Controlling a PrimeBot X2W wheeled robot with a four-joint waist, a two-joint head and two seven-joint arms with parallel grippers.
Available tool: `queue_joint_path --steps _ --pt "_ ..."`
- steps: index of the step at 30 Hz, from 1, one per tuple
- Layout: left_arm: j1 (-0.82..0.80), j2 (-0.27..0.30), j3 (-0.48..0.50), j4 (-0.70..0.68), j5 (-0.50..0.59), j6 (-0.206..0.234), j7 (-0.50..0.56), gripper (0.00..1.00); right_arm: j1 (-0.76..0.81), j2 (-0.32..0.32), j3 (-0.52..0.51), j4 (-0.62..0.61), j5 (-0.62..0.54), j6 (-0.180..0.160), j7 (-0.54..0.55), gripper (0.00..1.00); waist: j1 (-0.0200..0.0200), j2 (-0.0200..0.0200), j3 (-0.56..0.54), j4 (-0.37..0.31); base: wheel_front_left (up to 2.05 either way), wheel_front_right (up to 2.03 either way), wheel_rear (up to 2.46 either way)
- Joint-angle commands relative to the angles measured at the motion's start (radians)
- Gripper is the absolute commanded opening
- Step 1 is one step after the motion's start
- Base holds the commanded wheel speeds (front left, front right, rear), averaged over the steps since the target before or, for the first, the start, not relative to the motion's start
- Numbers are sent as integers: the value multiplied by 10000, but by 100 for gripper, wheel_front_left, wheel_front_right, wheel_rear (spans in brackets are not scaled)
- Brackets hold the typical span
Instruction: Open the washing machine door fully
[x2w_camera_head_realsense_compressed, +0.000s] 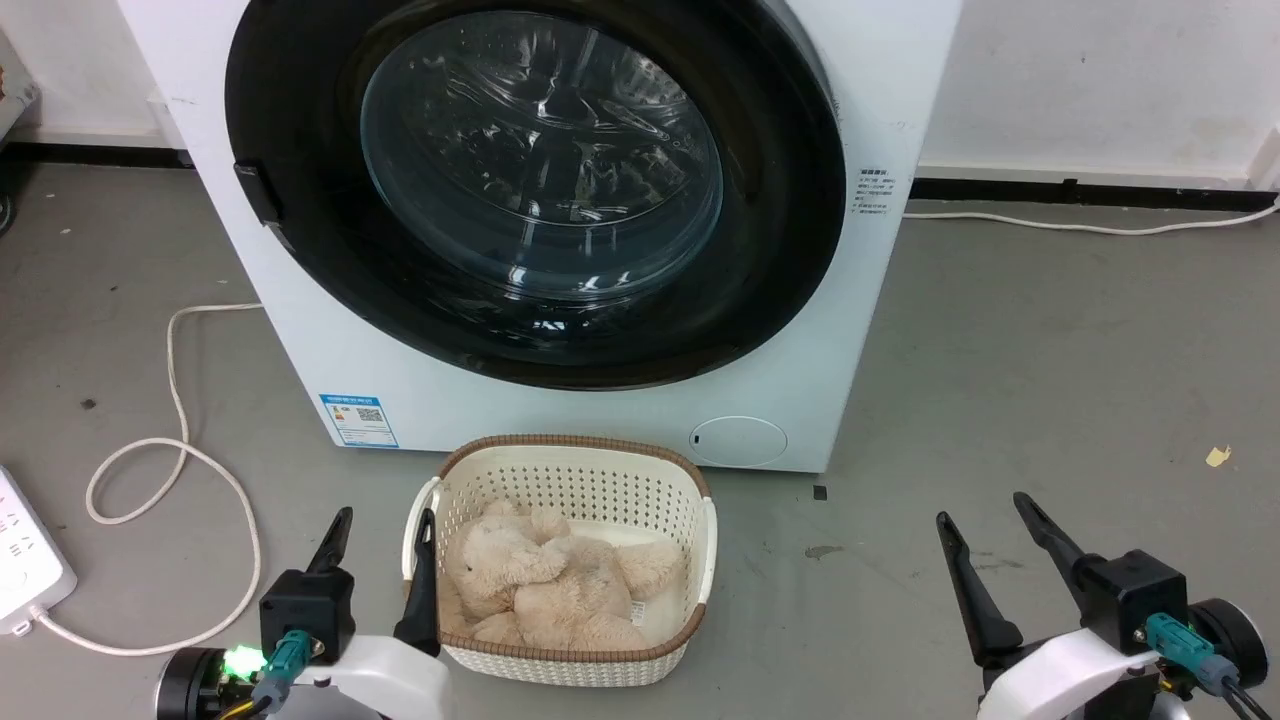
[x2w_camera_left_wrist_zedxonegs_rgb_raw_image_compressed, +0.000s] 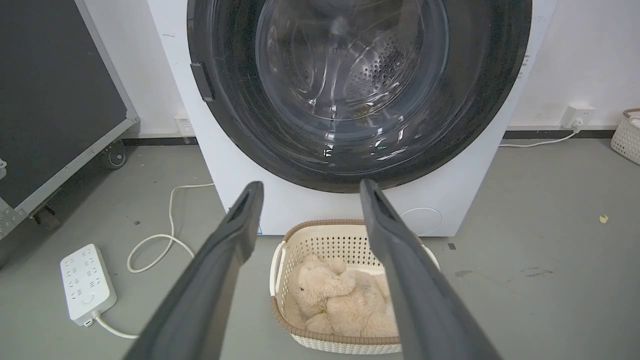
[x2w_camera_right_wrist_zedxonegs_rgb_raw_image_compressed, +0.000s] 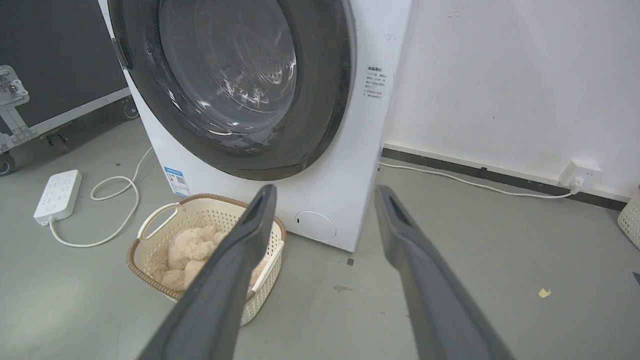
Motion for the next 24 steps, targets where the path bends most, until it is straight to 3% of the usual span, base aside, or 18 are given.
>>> queue_joint_path --steps 1,24 --pt "0 0 -16 -6 -56 43 -118 100 1 4 1 15 99 -1 -116 100 0 0 4 7 0 0 0" --pt "-269 0 -298 -206 -272 174 -598 100 -787 -445 123 -255 316 -3 -353 100 0 0 685 330 0 0 0"
